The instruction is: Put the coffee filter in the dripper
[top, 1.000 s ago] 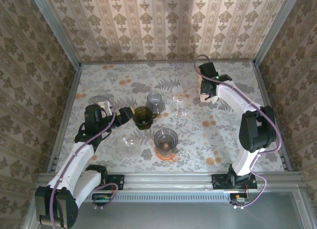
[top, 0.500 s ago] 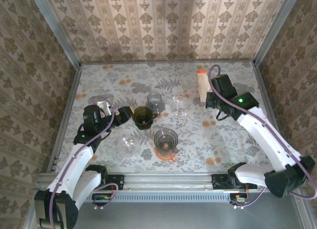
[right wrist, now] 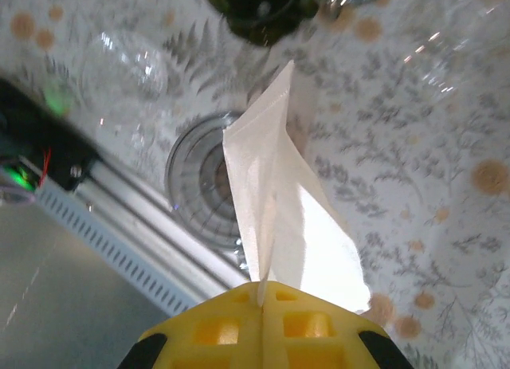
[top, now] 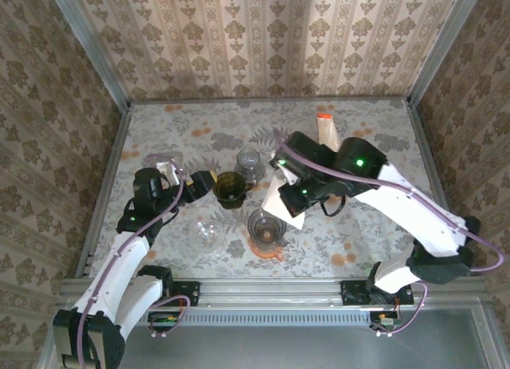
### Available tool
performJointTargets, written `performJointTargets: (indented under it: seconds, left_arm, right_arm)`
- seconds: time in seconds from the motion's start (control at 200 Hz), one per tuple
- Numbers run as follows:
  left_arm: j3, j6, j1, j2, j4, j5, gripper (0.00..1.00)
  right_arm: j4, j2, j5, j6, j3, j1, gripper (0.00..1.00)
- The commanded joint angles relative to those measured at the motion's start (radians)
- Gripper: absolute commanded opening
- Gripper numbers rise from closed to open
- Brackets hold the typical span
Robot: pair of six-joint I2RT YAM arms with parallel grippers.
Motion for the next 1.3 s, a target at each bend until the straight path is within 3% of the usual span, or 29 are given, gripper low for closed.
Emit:
performJointTargets:
  seconds: [0.0,0.355,0.74,1.3]
  left_arm:
    - [0.036,0.015,-0.008,-0.018,-0.030,0.013,0.88]
    - [0.060,0.053,-0.008,-0.041,-0.066,0.027,0.87]
    - [0.049,0.053,-0.008,-0.038,-0.043,0.077,0.86]
    - [0.051,0.058,-0.047,-0.026,-0.070,0.103,0.79]
  right_arm:
    - [-0.211,0.076,-0.033,0.022,0.080,0.032,0.00]
    - [-0.291,0.246,-0.010,0.042,0.184,0.063,0.00]
    - [-0.285,0.268,0.020,0.081,0.137,0.070,0.00]
    - [-0.021,0.292,-0.032,0.064,-0.033,0.073,0.00]
